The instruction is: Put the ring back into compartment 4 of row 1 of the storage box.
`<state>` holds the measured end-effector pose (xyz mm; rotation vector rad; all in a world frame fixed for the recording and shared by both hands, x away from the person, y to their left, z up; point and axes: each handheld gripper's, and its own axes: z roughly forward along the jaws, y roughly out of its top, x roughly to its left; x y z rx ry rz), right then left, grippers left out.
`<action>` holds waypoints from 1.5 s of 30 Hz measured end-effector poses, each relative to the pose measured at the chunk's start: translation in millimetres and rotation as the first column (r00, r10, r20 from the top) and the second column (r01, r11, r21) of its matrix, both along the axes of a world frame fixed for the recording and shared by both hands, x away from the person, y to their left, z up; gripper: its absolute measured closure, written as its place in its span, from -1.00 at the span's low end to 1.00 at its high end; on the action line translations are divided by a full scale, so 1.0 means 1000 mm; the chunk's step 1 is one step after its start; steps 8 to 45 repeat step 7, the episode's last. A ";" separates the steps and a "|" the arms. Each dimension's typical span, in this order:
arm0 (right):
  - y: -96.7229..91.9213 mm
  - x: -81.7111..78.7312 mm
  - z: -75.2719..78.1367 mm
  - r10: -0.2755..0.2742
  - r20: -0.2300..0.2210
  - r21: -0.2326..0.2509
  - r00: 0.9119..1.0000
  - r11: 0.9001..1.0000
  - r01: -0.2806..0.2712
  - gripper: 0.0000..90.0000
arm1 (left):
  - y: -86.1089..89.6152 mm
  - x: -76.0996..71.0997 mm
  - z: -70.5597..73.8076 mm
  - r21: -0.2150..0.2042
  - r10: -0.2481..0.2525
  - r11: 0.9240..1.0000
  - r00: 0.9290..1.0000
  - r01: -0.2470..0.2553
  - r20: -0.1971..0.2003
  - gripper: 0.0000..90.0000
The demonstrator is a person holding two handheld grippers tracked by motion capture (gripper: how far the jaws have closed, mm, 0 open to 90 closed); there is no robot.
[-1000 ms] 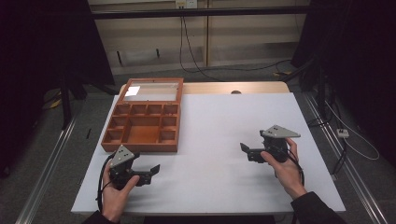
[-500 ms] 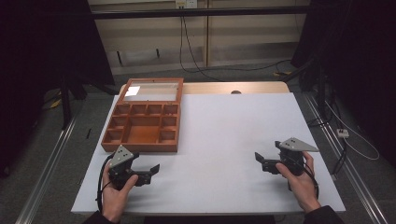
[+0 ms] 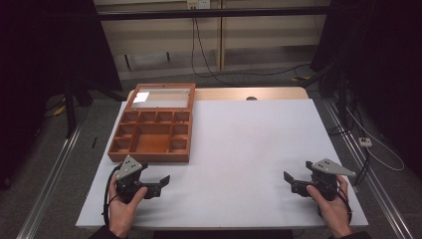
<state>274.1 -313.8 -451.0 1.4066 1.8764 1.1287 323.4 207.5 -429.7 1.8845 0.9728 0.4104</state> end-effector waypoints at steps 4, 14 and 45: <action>-0.001 -0.004 0.001 -0.004 0.027 -0.004 1.000 1.000 0.004 -0.79 | 0.000 0.000 0.000 -0.005 0.006 1.000 1.000 -0.006 -0.001 -0.89; -0.001 -0.003 0.001 -0.008 0.020 0.004 1.000 1.000 0.008 -0.79 | 0.002 0.001 0.000 0.000 0.005 1.000 1.000 -0.005 -0.004 -0.89; -0.001 -0.003 0.001 -0.008 0.020 0.004 1.000 1.000 0.008 -0.79 | 0.002 0.001 0.000 0.000 0.005 1.000 1.000 -0.005 -0.004 -0.89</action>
